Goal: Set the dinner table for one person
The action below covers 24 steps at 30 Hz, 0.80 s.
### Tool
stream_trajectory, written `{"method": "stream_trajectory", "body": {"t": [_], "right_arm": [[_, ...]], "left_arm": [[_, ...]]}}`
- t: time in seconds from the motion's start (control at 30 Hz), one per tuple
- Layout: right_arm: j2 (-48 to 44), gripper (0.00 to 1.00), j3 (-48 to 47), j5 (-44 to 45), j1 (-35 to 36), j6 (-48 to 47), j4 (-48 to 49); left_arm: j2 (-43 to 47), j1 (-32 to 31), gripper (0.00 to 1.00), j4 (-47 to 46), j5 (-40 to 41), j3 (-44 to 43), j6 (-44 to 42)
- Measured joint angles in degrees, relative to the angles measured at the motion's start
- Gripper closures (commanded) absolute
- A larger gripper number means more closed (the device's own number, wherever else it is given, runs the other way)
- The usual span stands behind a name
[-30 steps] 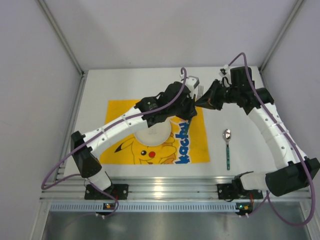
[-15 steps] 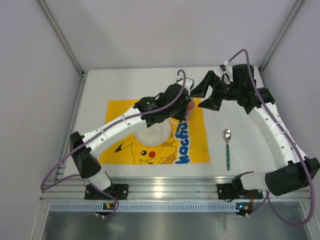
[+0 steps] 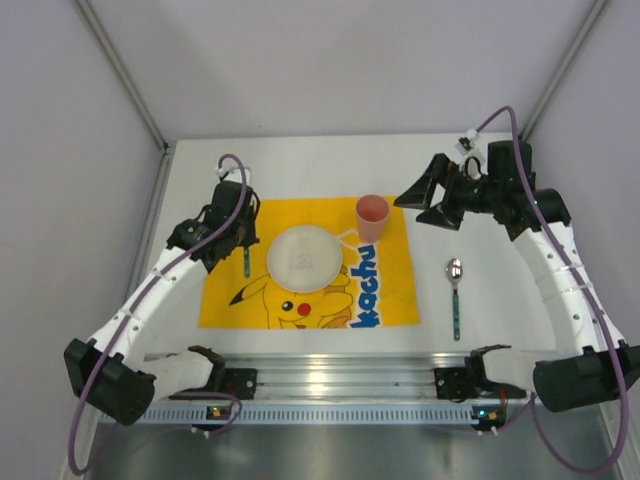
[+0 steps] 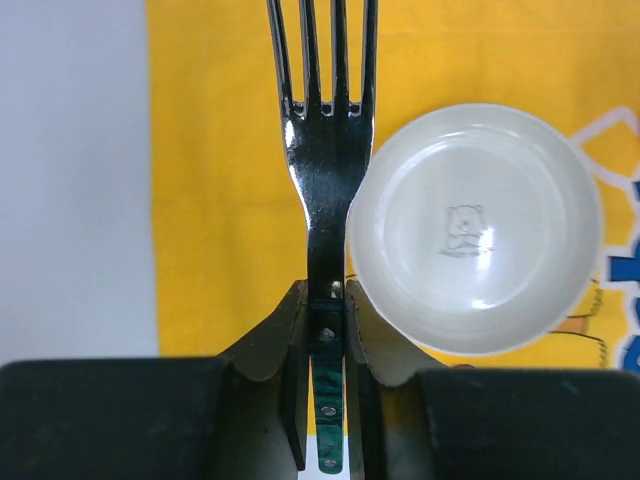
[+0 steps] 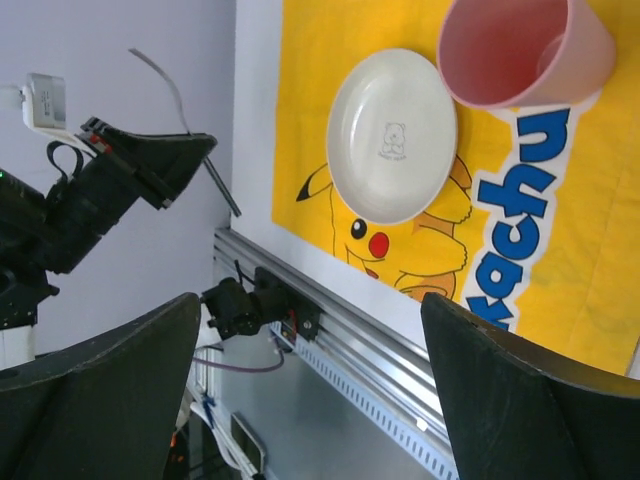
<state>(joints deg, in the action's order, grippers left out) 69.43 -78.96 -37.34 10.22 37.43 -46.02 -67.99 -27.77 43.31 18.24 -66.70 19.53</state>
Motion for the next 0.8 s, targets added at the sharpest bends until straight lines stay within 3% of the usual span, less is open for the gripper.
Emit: {"method": "stream_trajectory", "body": {"t": [0.13,0.43,0.8], "right_arm": [[-0.15,0.11,2.51,0.20,0.00,-0.72,-1.64],[-0.98,0.12,5.55,0.74,0.00,-2.05,-2.78],[-3.08,0.11,7.08,2.38,0.00,-3.85,-3.98]], "left_arm": [[0.94,5.14,1.00,-4.11,-1.29,6.78,-4.50],[-8.72,15.30,1.00,-10.84,-11.80,15.85,-9.35],[-13.53,18.49,1.00,-17.46,-19.10,17.29,-9.38]]}}
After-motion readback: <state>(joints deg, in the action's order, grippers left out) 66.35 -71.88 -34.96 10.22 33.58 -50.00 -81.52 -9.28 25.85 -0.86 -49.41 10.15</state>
